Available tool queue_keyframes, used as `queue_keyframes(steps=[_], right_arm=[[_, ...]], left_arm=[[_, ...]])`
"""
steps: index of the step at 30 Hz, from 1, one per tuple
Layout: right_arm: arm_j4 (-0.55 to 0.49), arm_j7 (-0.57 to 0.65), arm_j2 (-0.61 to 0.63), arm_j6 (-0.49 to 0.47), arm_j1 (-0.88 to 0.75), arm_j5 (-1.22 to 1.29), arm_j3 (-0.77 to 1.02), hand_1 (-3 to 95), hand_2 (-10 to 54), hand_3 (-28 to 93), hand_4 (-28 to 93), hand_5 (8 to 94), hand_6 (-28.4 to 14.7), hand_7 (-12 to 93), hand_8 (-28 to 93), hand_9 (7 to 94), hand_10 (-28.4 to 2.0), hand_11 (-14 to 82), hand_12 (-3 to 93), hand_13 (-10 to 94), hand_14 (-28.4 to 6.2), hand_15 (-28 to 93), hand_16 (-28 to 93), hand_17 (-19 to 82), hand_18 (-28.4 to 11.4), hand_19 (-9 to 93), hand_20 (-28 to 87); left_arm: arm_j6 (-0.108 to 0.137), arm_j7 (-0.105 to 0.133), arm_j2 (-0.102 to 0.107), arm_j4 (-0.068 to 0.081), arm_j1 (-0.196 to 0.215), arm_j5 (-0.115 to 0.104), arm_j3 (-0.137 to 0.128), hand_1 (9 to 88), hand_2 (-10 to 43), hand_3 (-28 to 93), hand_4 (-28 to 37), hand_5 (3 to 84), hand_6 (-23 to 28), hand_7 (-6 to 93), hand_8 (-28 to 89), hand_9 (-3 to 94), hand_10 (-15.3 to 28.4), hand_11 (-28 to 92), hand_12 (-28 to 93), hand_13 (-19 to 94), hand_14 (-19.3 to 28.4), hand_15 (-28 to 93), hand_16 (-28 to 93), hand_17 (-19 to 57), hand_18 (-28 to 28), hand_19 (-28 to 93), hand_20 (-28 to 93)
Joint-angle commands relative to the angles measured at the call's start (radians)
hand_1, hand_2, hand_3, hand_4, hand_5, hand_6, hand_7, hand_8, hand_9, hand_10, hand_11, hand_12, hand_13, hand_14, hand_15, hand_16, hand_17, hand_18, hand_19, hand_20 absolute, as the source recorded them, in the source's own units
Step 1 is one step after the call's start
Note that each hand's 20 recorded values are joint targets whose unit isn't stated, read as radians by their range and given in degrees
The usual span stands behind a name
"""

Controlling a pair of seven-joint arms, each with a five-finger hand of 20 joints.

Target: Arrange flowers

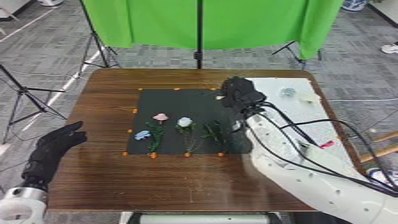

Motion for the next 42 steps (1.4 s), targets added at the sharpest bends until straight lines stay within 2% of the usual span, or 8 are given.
queue_keyframes(steps=[1, 14, 18, 33, 42], right_arm=[[-0.028, -0.038, -0.051, -0.039, 0.0, 0.011, -0.053, 57.0, -9.5, 59, -18, 80.0, 0.9, 23, 9, 87.4, -9.6, 44.1, 32.9, 92, -1.5, 66, 37, 66, -15.6, 93, 67], [-0.042, -0.056, -0.053, -0.079, -0.011, 0.041, -0.072, 55.2, -9.5, 60, -18, 80.1, 1.2, 22, 8, 87.2, -9.5, 45.8, 32.4, 92, -1.8, 67, 37, 65, -16.0, 93, 66], [-0.045, -0.058, -0.056, -0.088, -0.013, 0.046, -0.076, 52.8, -9.5, 59, -17, 79.6, 1.3, 22, 8, 86.9, -9.8, 45.8, 32.4, 91, -2.1, 67, 37, 65, -16.3, 93, 66], [-0.045, -0.074, -0.051, -0.124, -0.023, 0.064, -0.059, 45.0, -9.5, 60, -16, 76.5, 0.8, 20, 7, 85.7, -10.3, 46.0, 32.4, 91, -2.4, 67, 37, 64, -16.5, 93, 66], [-0.061, -0.073, -0.034, -0.142, -0.047, 0.078, -0.004, 38.0, -9.5, 66, -17, 73.9, 1.2, 19, -1, 85.4, -10.7, 46.2, 32.3, 90, -2.6, 67, 37, 64, -16.7, 93, 66]], left_arm=[[-0.024, -0.017, 0.0, 0.006, 0.001, 0.007, -0.002, 28.4, -2.9, 66, -18.7, 43.6, 5.5, 10.3, -5, 43.4, 14.1, 20, 13, 35, 18.6, 19, 2, 5.4, 14.1, 8, 17], [-0.036, -0.026, -0.004, 0.009, -0.001, 0.008, -0.007, 28.2, -3.2, 66, -18.6, 43.4, 5.6, 10.0, -5, 43.1, 14.1, 20, 14, 35, 18.6, 19, 2, 5.1, 14.1, 8, 17], [-0.045, -0.031, -0.006, 0.009, -0.001, 0.009, -0.008, 28.2, -3.2, 66, -18.6, 43.3, 5.6, 9.9, -5, 42.9, 14.0, 20, 14, 35, 18.7, 19, 2, 5.0, 14.1, 7, 17], [-0.05, -0.032, -0.008, 0.009, -0.001, 0.009, -0.012, 28.2, -3.8, 66, -18.4, 42.9, 5.5, 9.6, -5, 42.5, 14.0, 20, 14, 34, 18.7, 18, 2, 4.8, 14.1, 7, 17], [-0.054, -0.039, -0.005, 0.007, 0.003, 0.009, -0.016, 28.1, -4.1, 67, -18.5, 42.9, 5.5, 9.9, -5, 42.4, 14.1, 20, 14, 34, 18.8, 19, 2, 4.4, 14.2, 8, 17]])
